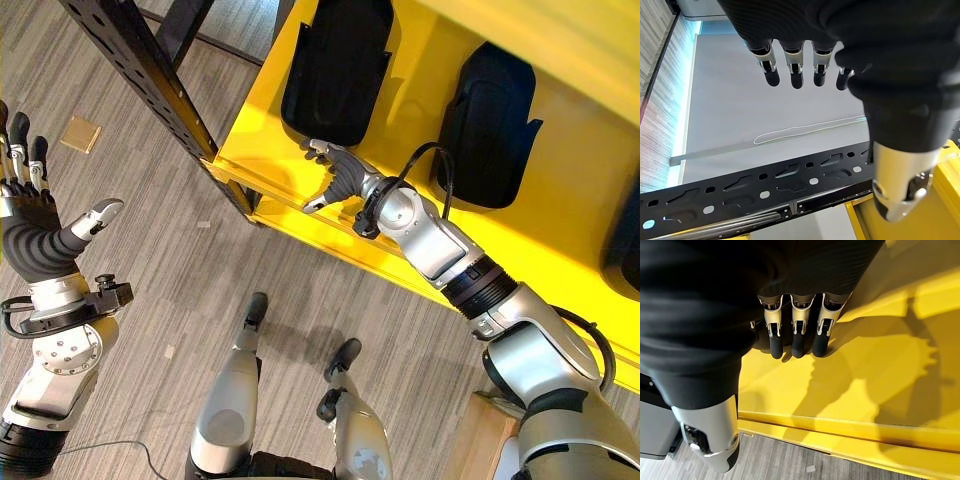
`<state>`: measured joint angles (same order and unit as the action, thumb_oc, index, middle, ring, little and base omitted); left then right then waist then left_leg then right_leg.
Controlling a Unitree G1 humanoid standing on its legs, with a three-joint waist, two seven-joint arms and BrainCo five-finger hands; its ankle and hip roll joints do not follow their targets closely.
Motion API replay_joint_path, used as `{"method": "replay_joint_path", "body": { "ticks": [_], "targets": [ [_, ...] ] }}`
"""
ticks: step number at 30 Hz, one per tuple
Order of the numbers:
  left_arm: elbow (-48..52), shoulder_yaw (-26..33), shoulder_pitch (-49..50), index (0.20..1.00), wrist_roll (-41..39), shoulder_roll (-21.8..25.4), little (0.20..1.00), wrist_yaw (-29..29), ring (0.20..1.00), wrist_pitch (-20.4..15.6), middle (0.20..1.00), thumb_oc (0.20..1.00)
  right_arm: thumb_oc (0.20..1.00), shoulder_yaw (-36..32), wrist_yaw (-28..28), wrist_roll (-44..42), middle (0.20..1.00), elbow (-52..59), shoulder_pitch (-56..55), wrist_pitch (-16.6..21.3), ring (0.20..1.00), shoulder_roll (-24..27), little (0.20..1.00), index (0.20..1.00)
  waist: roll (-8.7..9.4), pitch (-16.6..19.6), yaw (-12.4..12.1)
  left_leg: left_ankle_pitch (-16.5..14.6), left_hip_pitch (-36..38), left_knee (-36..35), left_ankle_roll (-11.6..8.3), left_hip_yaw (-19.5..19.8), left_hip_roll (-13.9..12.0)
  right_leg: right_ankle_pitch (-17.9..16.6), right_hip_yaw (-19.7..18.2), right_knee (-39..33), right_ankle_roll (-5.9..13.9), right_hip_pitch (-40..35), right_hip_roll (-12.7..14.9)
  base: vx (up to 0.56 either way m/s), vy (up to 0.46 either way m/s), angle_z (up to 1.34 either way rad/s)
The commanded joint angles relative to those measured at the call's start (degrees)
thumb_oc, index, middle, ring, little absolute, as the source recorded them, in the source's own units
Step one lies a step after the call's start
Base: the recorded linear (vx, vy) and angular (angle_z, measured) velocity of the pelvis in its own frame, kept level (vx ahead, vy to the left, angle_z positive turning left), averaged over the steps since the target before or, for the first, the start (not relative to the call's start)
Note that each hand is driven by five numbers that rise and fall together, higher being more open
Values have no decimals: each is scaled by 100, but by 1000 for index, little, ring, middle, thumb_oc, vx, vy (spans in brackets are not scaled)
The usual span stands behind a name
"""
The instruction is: Move parts from the plastic box to the shelf.
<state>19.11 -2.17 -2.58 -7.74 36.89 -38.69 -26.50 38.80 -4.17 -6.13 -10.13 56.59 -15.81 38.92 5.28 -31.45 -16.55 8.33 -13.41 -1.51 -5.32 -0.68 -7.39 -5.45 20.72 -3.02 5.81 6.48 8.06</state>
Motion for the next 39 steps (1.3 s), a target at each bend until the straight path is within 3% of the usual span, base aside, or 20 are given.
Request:
{"method": "replay_joint_path", "body": {
  "ticks": [1,25,33,39],
  "targets": [
    [407,141,196,1000,37,85,1000,-15,1000,-213,1000,1000,1000,333,158,-144,1000,-118,521,97,1000,-54,1000,1000,19,165,-2,-182,16,-22,339,-384,389,66,-83,507,73,158,-110,0,0,0],
    [354,13,165,1000,-10,28,1000,-82,1000,-258,1000,1000,1000,215,518,-487,1000,-469,986,291,1000,-297,1000,1000,-150,165,-64,-171,69,-5,360,-372,445,83,-33,553,70,112,-49,0,2,0],
    [361,3,176,1000,-32,11,1000,-74,1000,-295,1000,1000,1000,226,471,-565,1000,-504,1107,193,1000,-324,1000,1000,-171,165,-79,-185,57,13,375,-370,471,96,-30,582,67,129,-37,0,0,0],
    [414,83,292,1000,-90,-22,1000,-96,1000,-353,1000,1000,1000,187,196,-1124,1000,-60,752,622,1000,-210,1000,1000,-143,165,-37,-206,102,52,383,-393,471,103,-35,591,74,77,-19,0,0,0]
  ]
}}
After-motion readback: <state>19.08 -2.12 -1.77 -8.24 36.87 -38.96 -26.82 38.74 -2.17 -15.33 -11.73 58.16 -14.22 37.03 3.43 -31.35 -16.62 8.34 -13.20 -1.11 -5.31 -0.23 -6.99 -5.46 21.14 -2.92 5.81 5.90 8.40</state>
